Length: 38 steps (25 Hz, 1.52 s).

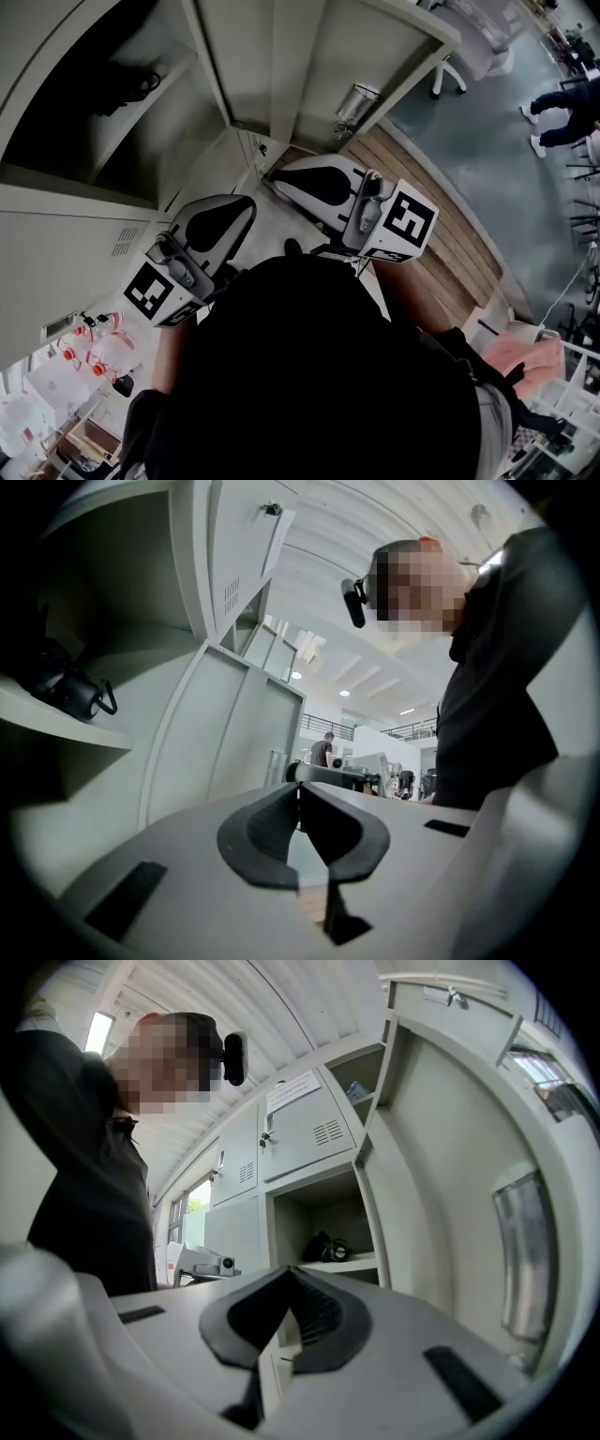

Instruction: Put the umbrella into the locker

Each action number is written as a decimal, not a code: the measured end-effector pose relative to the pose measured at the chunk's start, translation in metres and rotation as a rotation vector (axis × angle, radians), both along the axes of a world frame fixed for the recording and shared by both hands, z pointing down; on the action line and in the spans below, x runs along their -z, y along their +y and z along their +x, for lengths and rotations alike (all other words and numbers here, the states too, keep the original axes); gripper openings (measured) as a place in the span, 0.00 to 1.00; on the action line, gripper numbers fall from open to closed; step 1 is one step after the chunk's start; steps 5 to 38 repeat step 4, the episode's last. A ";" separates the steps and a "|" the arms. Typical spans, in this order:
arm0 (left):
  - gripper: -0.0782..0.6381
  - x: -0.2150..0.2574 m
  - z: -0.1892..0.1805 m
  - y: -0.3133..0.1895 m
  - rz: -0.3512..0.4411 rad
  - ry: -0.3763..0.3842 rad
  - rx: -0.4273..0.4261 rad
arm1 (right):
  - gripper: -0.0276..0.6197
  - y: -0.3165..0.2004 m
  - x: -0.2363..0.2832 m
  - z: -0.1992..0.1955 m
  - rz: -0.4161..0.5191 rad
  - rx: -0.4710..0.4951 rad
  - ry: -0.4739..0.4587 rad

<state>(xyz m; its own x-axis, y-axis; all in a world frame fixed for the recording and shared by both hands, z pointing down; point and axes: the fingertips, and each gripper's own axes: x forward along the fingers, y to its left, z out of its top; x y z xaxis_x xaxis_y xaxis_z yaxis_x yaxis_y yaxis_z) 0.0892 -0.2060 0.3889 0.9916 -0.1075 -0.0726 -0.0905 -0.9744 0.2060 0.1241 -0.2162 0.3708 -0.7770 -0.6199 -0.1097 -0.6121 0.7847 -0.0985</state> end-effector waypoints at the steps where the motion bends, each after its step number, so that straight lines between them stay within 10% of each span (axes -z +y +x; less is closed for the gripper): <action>1: 0.14 -0.001 0.006 0.001 -0.002 0.002 0.003 | 0.06 0.001 -0.001 0.006 -0.003 0.001 0.002; 38: 0.14 -0.006 0.026 0.004 -0.011 0.008 0.011 | 0.06 0.006 -0.007 0.025 -0.016 0.006 0.005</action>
